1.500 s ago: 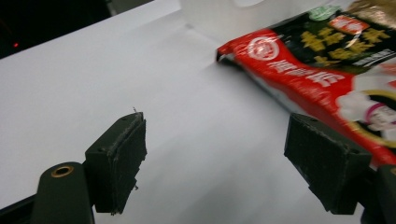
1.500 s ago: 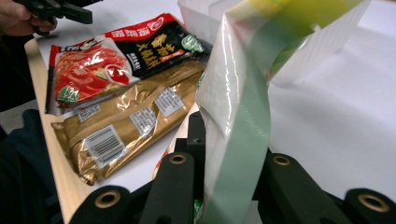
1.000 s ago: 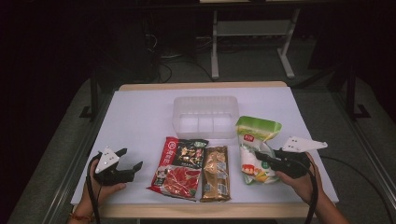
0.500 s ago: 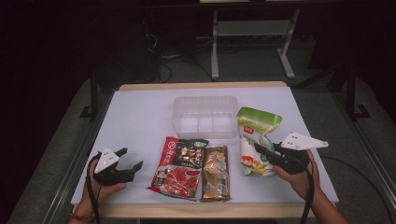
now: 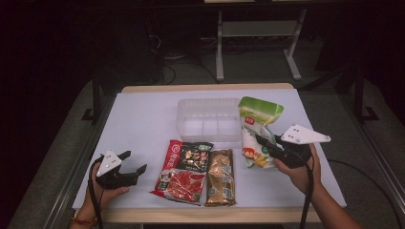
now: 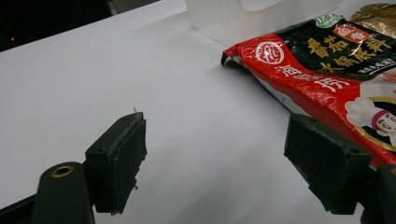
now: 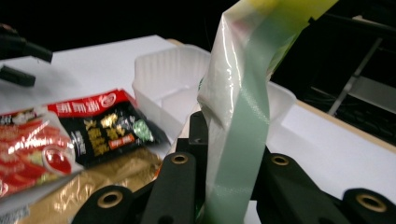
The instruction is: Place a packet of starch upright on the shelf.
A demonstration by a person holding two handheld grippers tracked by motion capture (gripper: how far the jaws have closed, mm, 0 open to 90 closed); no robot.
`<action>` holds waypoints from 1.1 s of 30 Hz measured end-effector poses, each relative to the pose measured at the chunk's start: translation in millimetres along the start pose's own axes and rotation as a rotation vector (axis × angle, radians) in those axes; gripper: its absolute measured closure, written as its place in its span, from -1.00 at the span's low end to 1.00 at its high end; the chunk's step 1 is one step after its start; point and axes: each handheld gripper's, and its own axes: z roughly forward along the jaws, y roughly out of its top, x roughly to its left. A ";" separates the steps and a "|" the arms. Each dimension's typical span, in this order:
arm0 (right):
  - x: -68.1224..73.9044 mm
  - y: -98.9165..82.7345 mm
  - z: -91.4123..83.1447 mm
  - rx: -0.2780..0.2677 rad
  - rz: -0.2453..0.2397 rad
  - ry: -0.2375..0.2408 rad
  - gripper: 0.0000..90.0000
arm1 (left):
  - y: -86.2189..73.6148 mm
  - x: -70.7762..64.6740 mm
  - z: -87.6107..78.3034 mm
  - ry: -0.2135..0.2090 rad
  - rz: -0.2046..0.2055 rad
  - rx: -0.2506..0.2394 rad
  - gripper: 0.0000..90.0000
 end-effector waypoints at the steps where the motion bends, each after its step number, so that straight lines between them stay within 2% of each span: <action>1: 0.0 2.6 2.0 -0.007 -0.001 0.001 0.78 | -0.3 0.2 0.4 -0.002 -0.002 -0.001 -0.54; 8: -0.3 16.4 23.0 -0.039 0.012 0.002 0.78 | -0.8 0.6 -0.4 -0.004 -0.004 -0.003 -0.54; 13: -1.6 21.9 33.8 -0.038 0.001 -0.015 0.79 | -1.0 -0.1 -0.1 -0.007 -0.002 -0.001 -0.54; 17: -7.9 28.9 44.0 -0.061 0.011 -0.037 0.79 | -1.0 -0.4 -0.3 -0.010 -0.003 -0.004 -0.54; 33: -27.7 45.0 76.8 -0.065 0.032 -0.105 0.79 | -1.7 -1.9 0.9 -0.031 -0.002 0.000 -0.54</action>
